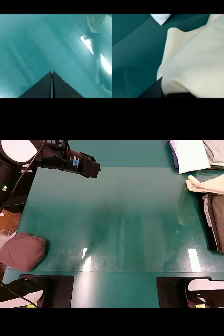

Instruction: Fold the shirts.

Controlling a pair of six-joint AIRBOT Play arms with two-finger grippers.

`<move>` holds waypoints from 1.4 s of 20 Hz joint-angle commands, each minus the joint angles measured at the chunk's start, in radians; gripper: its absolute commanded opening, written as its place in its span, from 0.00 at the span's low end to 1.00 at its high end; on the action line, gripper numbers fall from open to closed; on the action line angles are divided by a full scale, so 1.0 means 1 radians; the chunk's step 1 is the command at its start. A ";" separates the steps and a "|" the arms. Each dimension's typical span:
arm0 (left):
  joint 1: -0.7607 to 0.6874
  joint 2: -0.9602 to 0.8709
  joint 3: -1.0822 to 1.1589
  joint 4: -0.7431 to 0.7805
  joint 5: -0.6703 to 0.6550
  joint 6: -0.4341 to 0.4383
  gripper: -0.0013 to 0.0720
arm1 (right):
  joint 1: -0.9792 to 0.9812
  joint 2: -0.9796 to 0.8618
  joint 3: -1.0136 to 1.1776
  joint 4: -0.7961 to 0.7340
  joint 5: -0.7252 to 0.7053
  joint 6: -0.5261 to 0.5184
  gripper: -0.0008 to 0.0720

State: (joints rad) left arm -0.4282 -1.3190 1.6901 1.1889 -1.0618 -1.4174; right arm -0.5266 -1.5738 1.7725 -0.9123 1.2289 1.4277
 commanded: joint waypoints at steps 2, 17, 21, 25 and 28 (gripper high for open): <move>-0.002 0.000 0.000 0.000 -0.001 -0.024 0.05 | -0.069 -0.001 0.053 0.004 -0.076 -0.072 0.03; -0.001 0.000 0.000 0.002 -0.005 -0.021 0.06 | -0.279 0.246 -0.022 -0.010 0.184 -0.139 0.03; -0.001 0.000 0.000 0.002 -0.005 -0.014 0.06 | -0.363 0.309 -0.200 -0.195 0.247 -0.138 0.03; -0.001 0.000 0.000 0.002 -0.014 -0.015 0.06 | -0.386 0.363 -0.367 -0.370 0.238 -0.137 0.24; -0.002 0.000 0.000 0.001 -0.016 -0.014 0.06 | -0.386 0.381 -0.425 -0.445 0.226 -0.099 1.00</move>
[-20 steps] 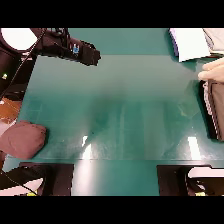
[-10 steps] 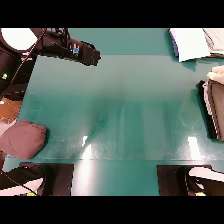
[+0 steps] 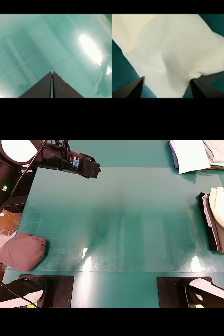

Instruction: Fold the shirts.

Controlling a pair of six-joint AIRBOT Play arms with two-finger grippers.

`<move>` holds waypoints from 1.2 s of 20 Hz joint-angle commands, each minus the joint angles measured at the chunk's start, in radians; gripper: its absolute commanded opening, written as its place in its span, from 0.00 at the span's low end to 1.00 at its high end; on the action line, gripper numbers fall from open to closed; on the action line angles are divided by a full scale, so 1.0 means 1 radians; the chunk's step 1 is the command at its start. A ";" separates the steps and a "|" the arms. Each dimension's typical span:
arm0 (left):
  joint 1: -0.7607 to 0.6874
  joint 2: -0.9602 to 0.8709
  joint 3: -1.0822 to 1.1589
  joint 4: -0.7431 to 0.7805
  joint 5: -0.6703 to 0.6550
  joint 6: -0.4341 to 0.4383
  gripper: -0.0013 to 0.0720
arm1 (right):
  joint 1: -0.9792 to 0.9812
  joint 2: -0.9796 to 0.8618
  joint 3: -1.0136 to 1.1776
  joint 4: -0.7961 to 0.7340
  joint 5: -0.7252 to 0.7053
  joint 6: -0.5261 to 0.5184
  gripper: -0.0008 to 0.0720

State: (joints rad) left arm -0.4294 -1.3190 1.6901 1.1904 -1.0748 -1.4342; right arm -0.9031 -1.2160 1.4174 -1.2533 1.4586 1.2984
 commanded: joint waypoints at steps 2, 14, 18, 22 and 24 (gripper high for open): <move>0.000 0.000 0.000 0.000 -0.003 0.002 0.06 | -0.008 0.023 -0.040 -0.100 -0.003 0.048 1.00; 0.000 0.000 0.000 0.018 0.018 0.002 0.06 | 0.568 0.023 0.257 0.059 0.007 0.189 0.99; 0.000 0.000 0.000 0.006 0.034 0.002 0.06 | 0.868 0.022 0.257 0.048 0.003 0.185 0.74; 0.000 0.000 0.000 0.006 0.072 0.002 0.06 | 1.060 0.023 0.257 0.048 0.003 0.155 0.03; 0.000 0.000 0.000 0.006 0.093 0.002 0.06 | 1.112 0.023 0.257 0.048 0.000 0.155 0.03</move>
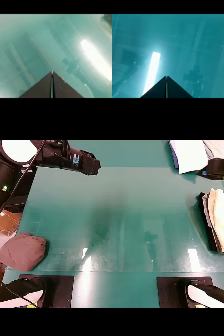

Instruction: Fold the shirts.

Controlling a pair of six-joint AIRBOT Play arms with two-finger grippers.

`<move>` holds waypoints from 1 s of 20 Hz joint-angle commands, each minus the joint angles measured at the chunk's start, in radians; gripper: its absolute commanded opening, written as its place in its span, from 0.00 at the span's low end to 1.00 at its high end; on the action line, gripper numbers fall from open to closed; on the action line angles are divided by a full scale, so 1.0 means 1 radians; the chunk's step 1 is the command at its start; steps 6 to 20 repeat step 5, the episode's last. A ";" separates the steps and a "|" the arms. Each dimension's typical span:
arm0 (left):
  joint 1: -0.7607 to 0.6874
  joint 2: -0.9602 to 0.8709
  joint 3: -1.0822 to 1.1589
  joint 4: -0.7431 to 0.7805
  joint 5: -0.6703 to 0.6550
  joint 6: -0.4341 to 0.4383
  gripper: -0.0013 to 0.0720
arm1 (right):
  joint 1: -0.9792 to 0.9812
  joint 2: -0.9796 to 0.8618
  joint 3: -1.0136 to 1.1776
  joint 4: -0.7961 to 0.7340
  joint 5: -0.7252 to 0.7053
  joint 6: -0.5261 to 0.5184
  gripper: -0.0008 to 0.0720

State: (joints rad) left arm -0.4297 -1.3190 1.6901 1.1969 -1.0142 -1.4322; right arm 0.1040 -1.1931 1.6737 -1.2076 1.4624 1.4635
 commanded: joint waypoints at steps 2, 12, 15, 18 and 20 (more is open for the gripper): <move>0.000 0.000 0.000 0.000 0.057 0.000 0.06 | 0.126 -0.001 0.001 0.003 -0.004 -0.010 0.03; 0.000 0.000 0.000 0.000 0.090 0.000 0.06 | 0.126 0.000 0.001 0.003 -0.002 -0.010 0.03; 0.000 0.000 0.000 0.000 0.090 0.000 0.06 | 0.126 0.000 0.001 0.003 -0.002 -0.010 0.03; 0.000 0.000 0.000 0.000 0.090 0.000 0.06 | 0.126 0.000 0.001 0.003 -0.002 -0.010 0.03; 0.000 0.000 0.000 0.000 0.090 0.000 0.06 | 0.126 0.000 0.001 0.003 -0.002 -0.010 0.03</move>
